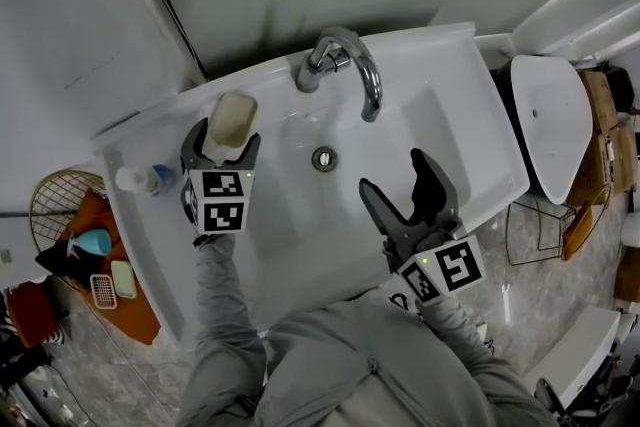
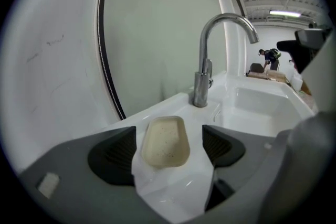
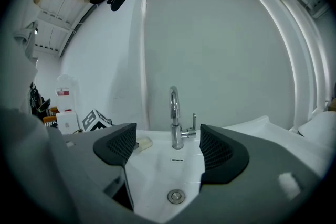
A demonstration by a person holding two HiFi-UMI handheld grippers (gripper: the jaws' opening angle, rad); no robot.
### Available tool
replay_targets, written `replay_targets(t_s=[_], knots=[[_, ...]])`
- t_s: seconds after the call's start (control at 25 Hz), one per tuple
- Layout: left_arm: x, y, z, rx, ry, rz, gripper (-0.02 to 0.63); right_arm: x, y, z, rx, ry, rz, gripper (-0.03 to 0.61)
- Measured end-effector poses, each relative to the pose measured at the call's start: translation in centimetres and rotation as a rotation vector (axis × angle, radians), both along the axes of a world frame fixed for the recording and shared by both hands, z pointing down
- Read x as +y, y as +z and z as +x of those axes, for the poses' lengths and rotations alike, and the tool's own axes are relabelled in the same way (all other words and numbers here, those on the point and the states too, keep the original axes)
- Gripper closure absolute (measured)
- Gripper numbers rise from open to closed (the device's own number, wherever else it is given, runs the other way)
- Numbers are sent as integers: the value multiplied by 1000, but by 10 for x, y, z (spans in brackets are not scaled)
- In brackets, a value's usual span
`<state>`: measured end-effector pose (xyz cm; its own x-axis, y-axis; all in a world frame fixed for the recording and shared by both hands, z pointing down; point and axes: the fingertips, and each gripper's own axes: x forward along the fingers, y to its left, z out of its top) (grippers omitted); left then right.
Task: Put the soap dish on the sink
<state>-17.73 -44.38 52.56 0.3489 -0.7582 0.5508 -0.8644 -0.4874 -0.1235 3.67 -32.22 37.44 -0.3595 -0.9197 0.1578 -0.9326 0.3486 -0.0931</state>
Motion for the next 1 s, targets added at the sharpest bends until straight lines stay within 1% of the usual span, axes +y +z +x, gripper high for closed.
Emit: replay_targets(t_s=[0.32,0.68,1.0], knots=[[36,-42,1,33,-47,83,187,12,-9,-9,-18,-68,26,201],[86,-75,-11,51,-129,139,187,32,-18,-24,-38,-172,50,201],[129,-87,-27,53,-213,167,187,50,-26,-39,-46,-261,73,201]])
